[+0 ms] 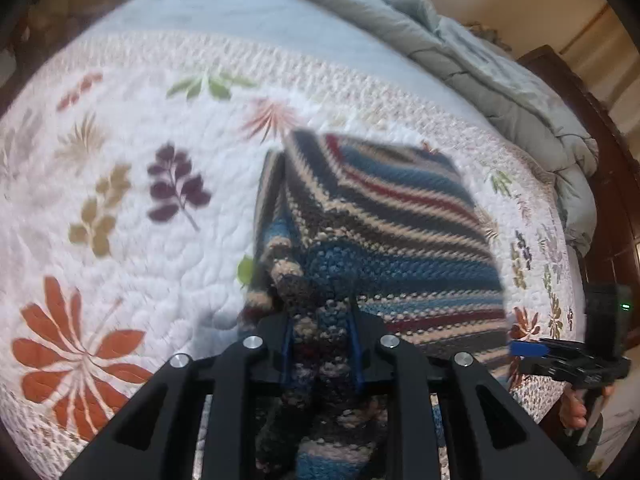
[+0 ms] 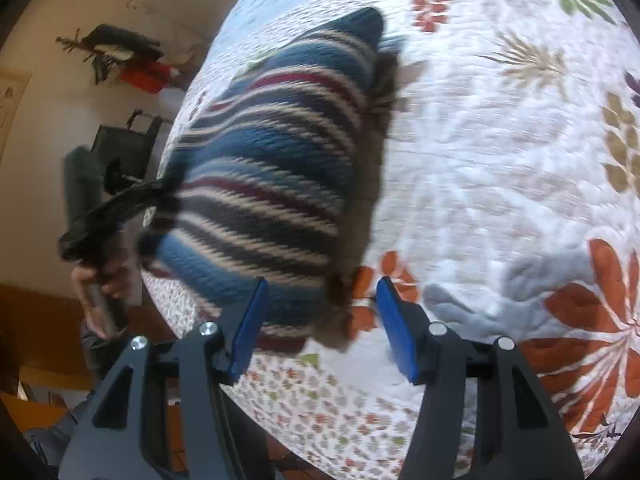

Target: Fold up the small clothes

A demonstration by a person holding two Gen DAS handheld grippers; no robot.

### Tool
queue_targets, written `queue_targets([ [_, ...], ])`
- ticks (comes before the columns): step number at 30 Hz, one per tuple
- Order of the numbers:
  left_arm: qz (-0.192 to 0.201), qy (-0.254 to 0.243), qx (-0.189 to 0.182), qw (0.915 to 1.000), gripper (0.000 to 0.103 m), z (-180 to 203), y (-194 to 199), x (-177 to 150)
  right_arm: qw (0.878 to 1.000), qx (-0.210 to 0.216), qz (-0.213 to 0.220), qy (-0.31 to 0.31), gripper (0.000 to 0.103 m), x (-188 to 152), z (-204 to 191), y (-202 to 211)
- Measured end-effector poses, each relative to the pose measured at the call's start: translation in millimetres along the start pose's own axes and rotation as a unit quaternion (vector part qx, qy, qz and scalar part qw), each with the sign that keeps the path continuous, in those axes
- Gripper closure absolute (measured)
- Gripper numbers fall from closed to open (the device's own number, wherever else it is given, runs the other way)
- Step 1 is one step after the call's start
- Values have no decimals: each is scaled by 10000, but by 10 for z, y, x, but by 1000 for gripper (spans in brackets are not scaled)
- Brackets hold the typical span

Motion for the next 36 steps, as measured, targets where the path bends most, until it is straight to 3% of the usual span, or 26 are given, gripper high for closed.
queue_targets([
  [5, 52, -120, 185, 9997, 78, -1, -162, -50, 9995, -121, -186, 211, 46, 44, -275, -167],
  [8, 52, -176, 228, 9996, 72, -1, -128, -59, 9963, -708, -451, 177, 46, 87, -349, -394],
  [11, 107, -243, 392, 9989, 68, 17, -9, -90, 9926, -1005, -678, 117, 46, 99, -366, -599],
  [15, 384, -442, 651, 9962, 70, 110, 302, -218, 9939, -917, -612, 69, 46, 74, -393, -533],
  [20, 664, -757, 557, 9934, 70, 398, 582, -284, 9957, -790, -251, 413, 46, 60, -748, -295],
  [24, 484, -951, 186, 9941, 68, 585, 531, -320, 9944, -671, -282, 763, 47, 179, -1115, -342],
  [26, 254, -932, 200, 9951, 68, 580, 360, -350, 9931, -783, -345, 801, 47, 197, -1199, -453],
  [32, -277, -738, 366, 9962, 70, 294, -151, -477, 9909, -1009, -726, 512, 46, 148, -934, -841],
  [36, -309, -714, 359, 9963, 77, 153, -312, -546, 9891, -1089, -902, 422, 46, 112, -832, -1074],
])
Point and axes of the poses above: each gripper's, at about its wrist camera, not at the fingertips, and y roughly against the way its jaws point, z to its right, x to its top, the point moved 2 cm from there along -y, roughly the way its jaws point, and after that the axes turned 13 degrees about -z, right-handed, at the moved point
